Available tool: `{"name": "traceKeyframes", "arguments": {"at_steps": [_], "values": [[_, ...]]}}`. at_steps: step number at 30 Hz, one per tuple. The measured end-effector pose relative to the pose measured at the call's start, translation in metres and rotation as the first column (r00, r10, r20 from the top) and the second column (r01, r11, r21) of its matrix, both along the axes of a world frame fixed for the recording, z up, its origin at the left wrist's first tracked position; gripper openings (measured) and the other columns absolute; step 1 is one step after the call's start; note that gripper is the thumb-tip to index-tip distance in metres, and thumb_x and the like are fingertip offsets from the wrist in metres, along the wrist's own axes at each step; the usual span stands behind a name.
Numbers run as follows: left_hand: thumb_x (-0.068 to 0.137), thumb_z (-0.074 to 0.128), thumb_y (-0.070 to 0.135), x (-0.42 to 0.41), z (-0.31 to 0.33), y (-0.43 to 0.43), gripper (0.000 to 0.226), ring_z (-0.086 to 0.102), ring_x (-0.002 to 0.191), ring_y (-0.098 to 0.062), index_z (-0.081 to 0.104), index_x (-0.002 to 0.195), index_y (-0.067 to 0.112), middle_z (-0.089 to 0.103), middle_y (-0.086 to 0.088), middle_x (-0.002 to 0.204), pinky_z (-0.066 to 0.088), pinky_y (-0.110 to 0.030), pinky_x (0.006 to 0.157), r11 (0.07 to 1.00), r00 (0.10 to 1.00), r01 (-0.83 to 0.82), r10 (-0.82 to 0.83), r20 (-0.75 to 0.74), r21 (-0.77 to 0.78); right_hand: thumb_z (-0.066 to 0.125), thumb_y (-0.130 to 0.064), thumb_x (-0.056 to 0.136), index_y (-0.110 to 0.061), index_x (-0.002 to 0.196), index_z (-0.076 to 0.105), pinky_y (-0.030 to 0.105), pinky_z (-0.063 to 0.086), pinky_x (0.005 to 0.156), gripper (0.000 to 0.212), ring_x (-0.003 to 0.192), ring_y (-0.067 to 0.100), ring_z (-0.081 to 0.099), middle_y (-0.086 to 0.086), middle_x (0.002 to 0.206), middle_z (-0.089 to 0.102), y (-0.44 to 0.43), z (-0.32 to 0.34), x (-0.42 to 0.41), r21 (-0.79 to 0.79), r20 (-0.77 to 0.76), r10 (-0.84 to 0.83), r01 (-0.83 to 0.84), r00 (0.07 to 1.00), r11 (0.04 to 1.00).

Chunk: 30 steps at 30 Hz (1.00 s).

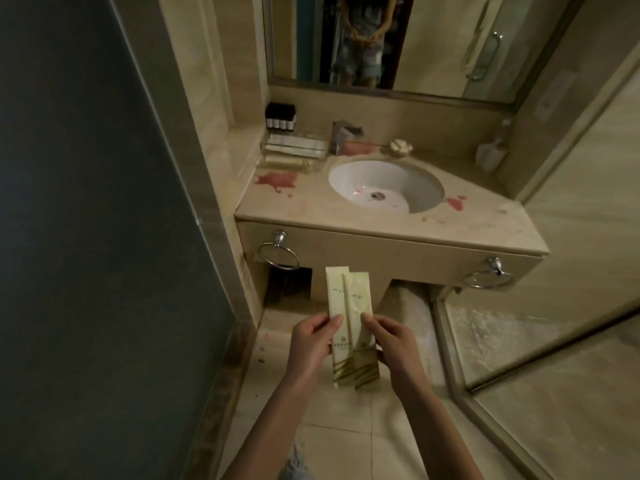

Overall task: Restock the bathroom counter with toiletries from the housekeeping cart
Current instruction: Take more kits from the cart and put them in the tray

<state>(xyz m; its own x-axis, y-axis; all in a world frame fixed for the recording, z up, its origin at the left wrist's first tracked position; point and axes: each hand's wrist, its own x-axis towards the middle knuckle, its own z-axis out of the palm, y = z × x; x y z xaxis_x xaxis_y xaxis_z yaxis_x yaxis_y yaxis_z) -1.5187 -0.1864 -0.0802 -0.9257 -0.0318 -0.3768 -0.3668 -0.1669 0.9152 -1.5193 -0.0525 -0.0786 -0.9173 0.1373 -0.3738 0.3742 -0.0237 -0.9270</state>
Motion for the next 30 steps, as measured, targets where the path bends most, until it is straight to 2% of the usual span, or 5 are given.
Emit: {"name": "traceKeyframes", "arguments": {"at_steps": [8, 14, 18, 22, 30], "values": [[0.088, 0.066, 0.015, -0.066, -0.019, -0.026, 0.012, 0.071, 0.077, -0.007, 0.069, 0.100, 0.017, 0.074, 0.004, 0.084, 0.054, -0.017, 0.061, 0.998, 0.994, -0.053, 0.055, 0.090, -0.026, 0.065, -0.025, 0.091, -0.018, 0.088, 0.077, 0.032, 0.050, 0.063, 0.015, 0.067, 0.019, 0.063, 0.005, 0.075, 0.072, -0.031, -0.014, -0.084, -0.046, 0.065, 0.031, -0.028, 0.997, 0.999], [0.083, 0.071, 0.012, -0.131, -0.032, -0.043, 0.010, 0.073, 0.077, -0.014, 0.071, 0.093, 0.009, 0.075, -0.003, 0.084, 0.056, -0.021, 0.065, 0.993, 0.980, -0.100, 0.108, 0.165, -0.059, 0.067, -0.021, 0.089, -0.012, 0.091, 0.075, 0.023, 0.052, 0.055, 0.012, 0.060, 0.011, 0.065, 0.001, 0.070, 0.071, -0.054, -0.029, -0.165, -0.154, 0.173, 0.081, -0.054, 0.982, 0.987], [0.083, 0.071, 0.010, -0.202, -0.034, -0.049, 0.006, 0.072, 0.069, -0.008, 0.072, 0.088, 0.013, 0.074, 0.003, 0.075, 0.053, -0.016, 0.058, 0.988, 0.981, -0.128, 0.140, 0.137, -0.091, 0.070, -0.018, 0.085, -0.012, 0.089, 0.077, 0.032, 0.054, 0.067, 0.010, 0.070, 0.019, 0.066, 0.010, 0.079, 0.072, -0.059, -0.035, -0.241, -0.189, 0.152, 0.132, -0.102, 0.979, 0.977], [0.087, 0.067, 0.006, -0.286, -0.027, -0.034, 0.015, 0.072, 0.075, -0.013, 0.070, 0.102, 0.005, 0.074, 0.000, 0.081, 0.056, -0.021, 0.064, 0.987, 0.987, -0.139, 0.145, 0.076, -0.077, 0.066, -0.007, 0.087, -0.007, 0.088, 0.075, 0.025, 0.055, 0.056, 0.009, 0.060, 0.015, 0.065, 0.009, 0.072, 0.072, -0.044, -0.025, -0.333, -0.240, 0.108, 0.159, -0.129, 0.981, 0.962], [0.089, 0.066, 0.020, -0.448, -0.018, 0.010, 0.023, 0.070, 0.086, -0.017, 0.066, 0.109, 0.008, 0.071, -0.004, 0.092, 0.059, -0.026, 0.071, 0.988, 0.989, -0.106, 0.116, 0.086, -0.114, 0.066, 0.000, 0.085, -0.006, 0.080, 0.073, 0.022, 0.053, 0.058, 0.010, 0.062, 0.015, 0.067, 0.007, 0.070, 0.072, -0.004, -0.013, -0.494, -0.224, 0.033, 0.203, -0.191, 0.979, 0.956]]}}
